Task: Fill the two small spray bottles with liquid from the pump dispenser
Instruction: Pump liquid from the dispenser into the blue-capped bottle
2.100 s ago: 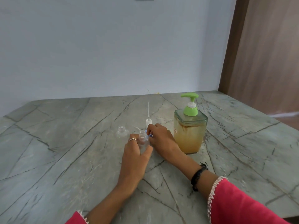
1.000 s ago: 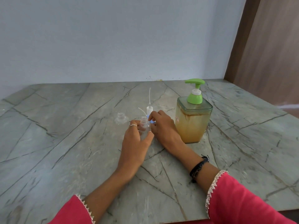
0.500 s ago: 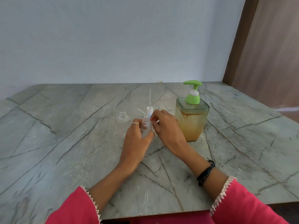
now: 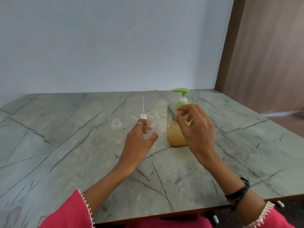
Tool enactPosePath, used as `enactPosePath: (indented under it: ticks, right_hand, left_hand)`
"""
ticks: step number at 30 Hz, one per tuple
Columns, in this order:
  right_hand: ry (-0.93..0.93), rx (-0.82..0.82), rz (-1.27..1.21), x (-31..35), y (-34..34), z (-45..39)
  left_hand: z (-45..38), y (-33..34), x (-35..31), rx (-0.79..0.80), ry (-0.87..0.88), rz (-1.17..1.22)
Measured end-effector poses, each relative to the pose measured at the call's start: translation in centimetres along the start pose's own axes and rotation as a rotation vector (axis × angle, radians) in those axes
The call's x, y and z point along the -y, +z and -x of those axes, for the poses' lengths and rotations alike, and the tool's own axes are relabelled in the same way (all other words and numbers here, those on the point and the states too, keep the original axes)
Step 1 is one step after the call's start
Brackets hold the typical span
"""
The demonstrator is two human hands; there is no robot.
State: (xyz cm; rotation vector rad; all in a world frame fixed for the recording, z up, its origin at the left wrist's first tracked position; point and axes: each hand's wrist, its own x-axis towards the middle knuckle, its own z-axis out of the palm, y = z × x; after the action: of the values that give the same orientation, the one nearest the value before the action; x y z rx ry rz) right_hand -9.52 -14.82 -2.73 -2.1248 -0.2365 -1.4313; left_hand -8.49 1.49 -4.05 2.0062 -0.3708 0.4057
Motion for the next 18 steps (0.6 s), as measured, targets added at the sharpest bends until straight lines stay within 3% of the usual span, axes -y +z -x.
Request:
enactPosePath:
  ticks: [6, 14, 18]
  right_hand:
    - [0.054, -0.047, -0.157, -2.7, 0.0, -2.2]
    - [0.242, 0.328, -0.562, -4.2, 0.8, -4.4]
    - [0.203, 0.363, -0.635, -4.5, 1.7, -4.0]
  left_hand:
    - [-1.5, 0.6, -2.7, 0.021, 0.076, 0.058]
    - [-3.7, 1.1, -3.6, 0.017, 0.097, 0.107]
    - [-4.7, 1.1, -3.5, 0.051, 0.078, 0.156]
